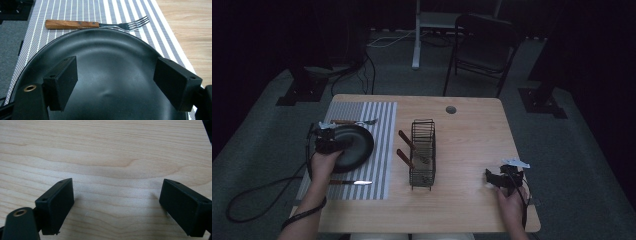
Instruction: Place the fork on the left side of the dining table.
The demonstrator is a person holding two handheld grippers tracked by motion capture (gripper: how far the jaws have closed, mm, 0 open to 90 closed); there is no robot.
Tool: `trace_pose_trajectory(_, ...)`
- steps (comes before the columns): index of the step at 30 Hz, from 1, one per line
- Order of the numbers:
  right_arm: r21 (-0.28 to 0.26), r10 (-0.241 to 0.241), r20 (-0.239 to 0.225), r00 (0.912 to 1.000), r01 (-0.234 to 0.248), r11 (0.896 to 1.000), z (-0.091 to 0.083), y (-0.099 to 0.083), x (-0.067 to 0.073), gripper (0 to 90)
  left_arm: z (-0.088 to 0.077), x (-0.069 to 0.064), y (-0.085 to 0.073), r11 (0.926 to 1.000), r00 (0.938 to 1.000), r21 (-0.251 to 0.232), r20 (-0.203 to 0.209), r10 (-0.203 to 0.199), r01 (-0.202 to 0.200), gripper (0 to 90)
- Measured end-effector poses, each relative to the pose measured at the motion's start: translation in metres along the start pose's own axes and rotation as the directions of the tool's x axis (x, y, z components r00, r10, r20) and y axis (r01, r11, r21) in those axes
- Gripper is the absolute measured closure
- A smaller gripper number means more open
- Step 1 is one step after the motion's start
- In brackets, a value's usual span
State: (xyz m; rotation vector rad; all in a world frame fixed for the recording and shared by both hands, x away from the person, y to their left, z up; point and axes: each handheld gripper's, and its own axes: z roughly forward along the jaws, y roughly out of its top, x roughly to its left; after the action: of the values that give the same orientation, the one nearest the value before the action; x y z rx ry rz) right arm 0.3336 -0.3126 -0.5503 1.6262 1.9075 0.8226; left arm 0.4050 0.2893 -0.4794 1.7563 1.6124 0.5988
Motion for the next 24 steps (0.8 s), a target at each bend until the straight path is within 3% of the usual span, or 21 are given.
trace_pose_trajectory(12,0.0,0.0,0.0,1.0,0.0,1.0,0.0,0.0,0.0,12.0,-0.018,-0.002,-0.02,0.9995,0.9992,-0.02,0.032,0.026,-0.025,19.8)
trace_pose_trajectory(17,0.0,0.0,0.0,1.0,0.0,1.0,0.0,0.0,0.0,12.0,-0.02,-0.001,-0.028,0.9991,0.9989,-0.009,0.02,0.042,-0.042,19.7)
trace_pose_trajectory(24,0.0,0.0,0.0,1.0,0.0,1.0,0.0,0.0,0.0,12.0,-0.032,-0.003,-0.038,0.9981,0.9986,-0.042,0.024,0.047,-0.046,19.8)
